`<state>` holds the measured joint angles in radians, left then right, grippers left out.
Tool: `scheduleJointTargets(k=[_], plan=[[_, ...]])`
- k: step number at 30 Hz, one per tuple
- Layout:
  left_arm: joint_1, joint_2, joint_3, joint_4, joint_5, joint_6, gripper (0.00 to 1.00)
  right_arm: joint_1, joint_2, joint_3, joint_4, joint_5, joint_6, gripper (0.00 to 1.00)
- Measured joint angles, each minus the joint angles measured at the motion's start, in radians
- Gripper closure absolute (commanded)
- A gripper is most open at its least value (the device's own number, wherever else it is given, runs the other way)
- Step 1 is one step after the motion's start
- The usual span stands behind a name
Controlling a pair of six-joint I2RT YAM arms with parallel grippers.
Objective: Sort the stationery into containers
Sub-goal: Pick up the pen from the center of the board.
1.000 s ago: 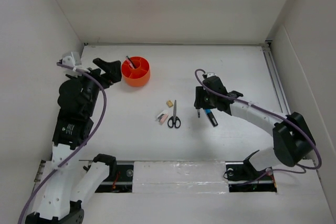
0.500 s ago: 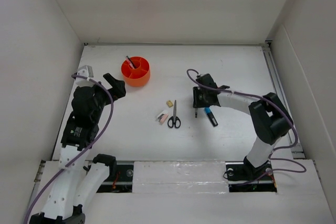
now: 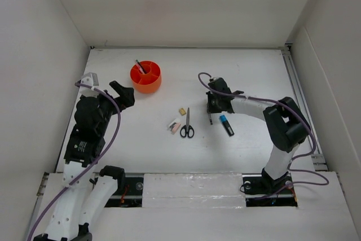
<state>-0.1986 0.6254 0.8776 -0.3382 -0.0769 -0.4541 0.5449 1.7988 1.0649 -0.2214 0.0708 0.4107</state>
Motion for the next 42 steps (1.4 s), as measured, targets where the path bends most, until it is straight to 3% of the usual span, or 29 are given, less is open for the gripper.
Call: scheduleJointTargets(k=[3, 8, 12, 17, 25, 32, 38, 42], plan=[[0.003, -0.001, -0.014, 0.021, 0.071, 0.002, 0.0, 0.003, -0.041, -0.056, 0.05, -0.049, 0.0, 1.0], [0.005, 0.015, -0.083, 0.133, 0.385, 0.003, 0.0, 0.07, -0.268, -0.158, 0.058, -0.148, 0.024, 1.0], [0.004, 0.087, -0.106, 0.192, 0.597, 0.002, 0.0, 0.147, -0.429, -0.122, 0.123, -0.197, 0.035, 1.0], [0.004, 0.162, -0.117, 0.239, 0.778, 0.0, 0.0, 0.232, -0.476, -0.064, 0.213, -0.239, 0.061, 1.0], [0.004, 0.156, -0.117, 0.276, 0.862, -0.01, 0.0, 0.365, -0.445, -0.035, 0.288, -0.263, 0.095, 1.0], [0.004, 0.161, -0.117, 0.285, 0.871, -0.017, 0.0, 0.398, -0.443, -0.027, 0.357, -0.276, 0.116, 1.0], [0.004, 0.164, -0.117, 0.286, 0.871, -0.021, 0.1, 0.398, -0.437, -0.026, 0.435, -0.318, 0.146, 1.0], [0.004, 0.158, -0.117, 0.288, 0.877, -0.027, 0.23, 0.401, -0.418, -0.026, 0.486, -0.349, 0.162, 1.0]])
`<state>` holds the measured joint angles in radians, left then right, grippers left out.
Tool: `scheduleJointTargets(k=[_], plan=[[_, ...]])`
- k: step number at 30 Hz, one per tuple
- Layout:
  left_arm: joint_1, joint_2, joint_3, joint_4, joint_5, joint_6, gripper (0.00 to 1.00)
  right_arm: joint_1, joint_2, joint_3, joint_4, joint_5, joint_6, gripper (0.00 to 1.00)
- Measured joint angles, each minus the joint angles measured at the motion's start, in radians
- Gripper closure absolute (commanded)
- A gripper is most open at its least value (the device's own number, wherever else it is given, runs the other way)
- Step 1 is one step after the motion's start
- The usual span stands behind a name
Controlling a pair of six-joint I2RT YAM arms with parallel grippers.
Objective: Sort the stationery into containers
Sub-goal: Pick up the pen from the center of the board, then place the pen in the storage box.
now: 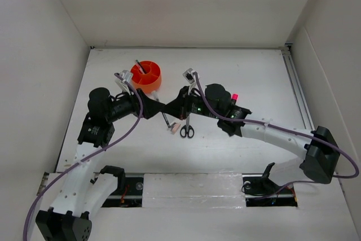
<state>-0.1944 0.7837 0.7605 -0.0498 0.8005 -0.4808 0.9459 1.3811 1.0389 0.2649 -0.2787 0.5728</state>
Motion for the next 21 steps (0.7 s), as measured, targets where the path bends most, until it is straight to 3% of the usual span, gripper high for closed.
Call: scheduleJointTargets(k=[5, 6, 10, 13, 16, 18, 19, 20, 21], plan=[[0.0, -0.028, 0.0, 0.001, 0.001, -0.003, 0.47, 0.018, 0.025, 0.0, 0.031, -0.011, 0.005, 1.0], [0.0, -0.034, 0.0, 0.003, 0.0, -0.003, 0.59, 0.019, 0.028, 0.0, 0.035, -0.014, 0.005, 1.0], [0.0, -0.043, 0.0, 0.006, -0.021, -0.003, 0.8, 0.038, 0.032, 0.0, 0.05, -0.037, 0.009, 1.0], [-0.002, -0.043, 0.0, 0.009, -0.018, -0.012, 0.86, 0.044, 0.034, 0.0, 0.053, -0.037, 0.008, 1.0], [-0.004, -0.04, 0.0, 0.017, -0.006, -0.033, 1.0, 0.044, 0.035, 0.0, 0.053, -0.037, 0.006, 1.0], [-0.006, -0.04, 0.0, 0.016, -0.007, -0.038, 1.0, 0.044, 0.035, 0.0, 0.053, -0.039, 0.005, 0.98], [-0.006, -0.04, 0.0, 0.017, -0.011, -0.04, 1.0, 0.044, 0.035, 0.0, 0.053, -0.039, 0.005, 0.92], [-0.007, -0.04, 0.0, 0.016, -0.014, -0.042, 1.0, 0.044, 0.035, -0.002, 0.054, -0.037, 0.003, 0.67], [-0.007, -0.039, 0.0, 0.016, -0.018, -0.044, 1.0, 0.044, 0.035, -0.004, 0.057, -0.032, 0.008, 0.49]])
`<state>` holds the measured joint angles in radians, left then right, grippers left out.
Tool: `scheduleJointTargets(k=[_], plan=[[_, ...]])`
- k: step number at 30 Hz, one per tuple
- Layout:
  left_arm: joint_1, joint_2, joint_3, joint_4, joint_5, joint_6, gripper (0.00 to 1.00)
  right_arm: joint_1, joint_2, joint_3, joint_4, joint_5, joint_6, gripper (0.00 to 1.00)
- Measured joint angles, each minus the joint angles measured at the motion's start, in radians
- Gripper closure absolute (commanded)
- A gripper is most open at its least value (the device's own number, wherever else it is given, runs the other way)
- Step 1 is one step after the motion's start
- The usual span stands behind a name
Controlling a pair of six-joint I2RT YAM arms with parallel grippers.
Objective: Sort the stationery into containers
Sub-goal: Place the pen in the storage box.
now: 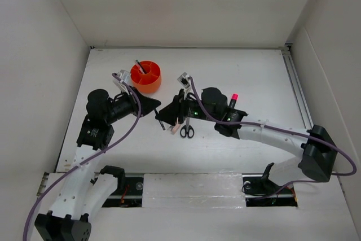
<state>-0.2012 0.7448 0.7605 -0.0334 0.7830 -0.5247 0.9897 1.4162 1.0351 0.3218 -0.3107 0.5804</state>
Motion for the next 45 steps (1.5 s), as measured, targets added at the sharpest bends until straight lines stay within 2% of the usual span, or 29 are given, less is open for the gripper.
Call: scheduleJointTargets(k=[3, 4, 9, 16, 20, 24, 29, 39, 45], plan=[[0.001, 0.018, 0.0, 0.005, -0.055, 0.008, 1.0, 0.0, -0.011, -0.017, 0.008, 0.006, -0.004, 0.07], [0.005, 0.03, 0.002, 0.007, -0.075, 0.008, 1.0, 0.0, -0.023, -0.029, 0.008, 0.011, -0.01, 0.01], [0.006, 0.15, 0.09, -0.014, -0.218, 0.024, 1.0, -0.022, -0.124, -0.13, -0.01, 0.049, -0.034, 0.01], [0.006, 0.393, 0.418, 0.023, -0.539, 0.126, 1.0, -0.101, -0.413, -0.307, -0.139, 0.117, -0.068, 0.01], [0.008, 0.55, 0.568, 0.104, -0.634, 0.267, 1.0, -0.124, -0.605, -0.35, -0.231, 0.131, -0.087, 0.01], [0.007, 0.703, 0.666, 0.164, -0.663, 0.383, 1.0, -0.134, -0.766, -0.37, -0.327, 0.138, -0.094, 0.01], [0.008, 0.825, 0.671, 0.202, -0.69, 0.475, 1.0, -0.137, -0.872, -0.378, -0.434, 0.143, -0.095, 0.01], [0.113, 0.909, 0.654, 0.315, -0.604, 0.484, 1.0, -0.139, -0.9, -0.386, -0.533, 0.149, -0.098, 0.01], [0.114, 0.972, 0.649, 0.386, -0.543, 0.472, 1.0, -0.139, -0.893, -0.398, -0.558, 0.185, -0.098, 0.01]])
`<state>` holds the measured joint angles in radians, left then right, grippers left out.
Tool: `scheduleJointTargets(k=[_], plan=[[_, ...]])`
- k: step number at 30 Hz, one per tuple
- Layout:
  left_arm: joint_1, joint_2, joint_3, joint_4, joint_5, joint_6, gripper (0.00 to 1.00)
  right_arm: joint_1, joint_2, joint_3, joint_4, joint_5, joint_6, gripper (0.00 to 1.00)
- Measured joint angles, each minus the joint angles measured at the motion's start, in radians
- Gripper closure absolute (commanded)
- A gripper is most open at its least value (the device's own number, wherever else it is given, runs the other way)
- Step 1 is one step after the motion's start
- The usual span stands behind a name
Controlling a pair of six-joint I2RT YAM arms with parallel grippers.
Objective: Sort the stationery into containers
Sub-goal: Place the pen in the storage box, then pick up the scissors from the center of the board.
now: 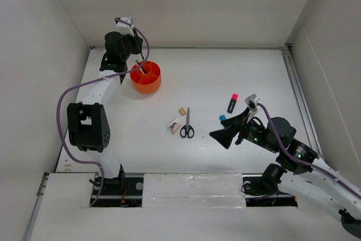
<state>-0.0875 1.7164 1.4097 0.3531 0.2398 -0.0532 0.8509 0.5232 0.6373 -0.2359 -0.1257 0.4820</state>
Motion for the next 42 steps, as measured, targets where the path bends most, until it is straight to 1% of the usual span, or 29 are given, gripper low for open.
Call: scheduleJointTargets(k=[6, 15, 18, 19, 20, 22, 23, 25, 26, 27, 30, 31, 32, 33, 34, 36, 39, 41, 42], plan=[[-0.005, 0.052, -0.047, 0.025, 0.021, -0.013, 1.0, 0.0, 0.029, 0.0, -0.002, 0.016, -0.011, 0.01], [-0.01, 0.056, -0.092, 0.046, 0.004, 0.0, 1.0, -0.007, 0.041, 0.0, -0.004, 0.018, -0.017, 0.01], [-0.015, 0.056, -0.092, 0.047, 0.003, 0.009, 0.95, -0.013, 0.041, 0.0, -0.004, 0.017, -0.021, 0.01], [-0.016, 0.056, -0.092, 0.047, 0.003, 0.011, 0.87, -0.014, 0.041, 0.001, -0.004, 0.018, -0.023, 0.01], [-0.017, 0.056, -0.092, 0.047, 0.003, 0.013, 0.84, -0.014, 0.04, 0.001, -0.004, 0.018, -0.023, 0.01], [-0.018, 0.056, -0.093, 0.048, 0.003, 0.021, 0.7, -0.014, 0.034, 0.001, -0.006, 0.018, -0.026, 0.01], [-0.018, 0.056, -0.095, 0.048, 0.003, 0.026, 0.66, -0.014, 0.03, 0.001, -0.009, 0.018, -0.026, 0.01], [-0.018, 0.056, -0.105, 0.054, 0.001, 0.033, 0.58, -0.014, 0.017, 0.001, -0.014, 0.018, -0.027, 0.01], [-0.019, 0.056, -0.112, 0.055, -0.001, 0.037, 0.55, -0.014, 0.012, 0.001, -0.018, 0.018, -0.027, 0.01], [-0.019, 0.056, -0.118, 0.055, -0.004, 0.039, 0.55, -0.014, 0.006, 0.001, -0.019, 0.018, -0.03, 0.01], [-0.023, 0.056, -0.134, 0.053, -0.012, 0.046, 0.42, -0.014, 0.0, 0.003, -0.02, 0.019, -0.033, 0.01], [-0.023, 0.056, -0.136, 0.053, -0.013, 0.046, 0.35, -0.014, 0.0, 0.003, -0.021, 0.021, -0.034, 0.01], [-0.024, 0.056, -0.136, 0.053, -0.016, 0.047, 0.16, -0.014, 0.001, 0.003, -0.023, 0.023, -0.033, 0.01], [-0.025, 0.055, -0.137, 0.054, -0.02, 0.054, 0.05, -0.014, 0.002, 0.003, -0.026, 0.026, -0.033, 0.01], [-0.025, 0.052, -0.137, 0.055, -0.024, 0.048, 0.0, -0.014, 0.006, 0.003, -0.026, 0.029, -0.033, 0.01], [-0.031, 0.034, -0.142, 0.052, -0.035, 0.042, 0.0, -0.014, 0.039, 0.005, -0.024, 0.044, -0.03, 0.01], [-0.042, -0.022, -0.138, 0.039, -0.055, 0.016, 0.0, -0.014, 0.136, 0.008, -0.026, 0.087, -0.011, 0.01], [-0.048, -0.045, -0.058, -0.051, -0.084, -0.014, 0.0, -0.013, 0.211, 0.008, -0.035, 0.142, 0.016, 0.01], [-0.051, -0.045, 0.025, -0.154, -0.104, -0.038, 0.0, -0.013, 0.246, 0.008, -0.051, 0.175, 0.036, 0.01]])
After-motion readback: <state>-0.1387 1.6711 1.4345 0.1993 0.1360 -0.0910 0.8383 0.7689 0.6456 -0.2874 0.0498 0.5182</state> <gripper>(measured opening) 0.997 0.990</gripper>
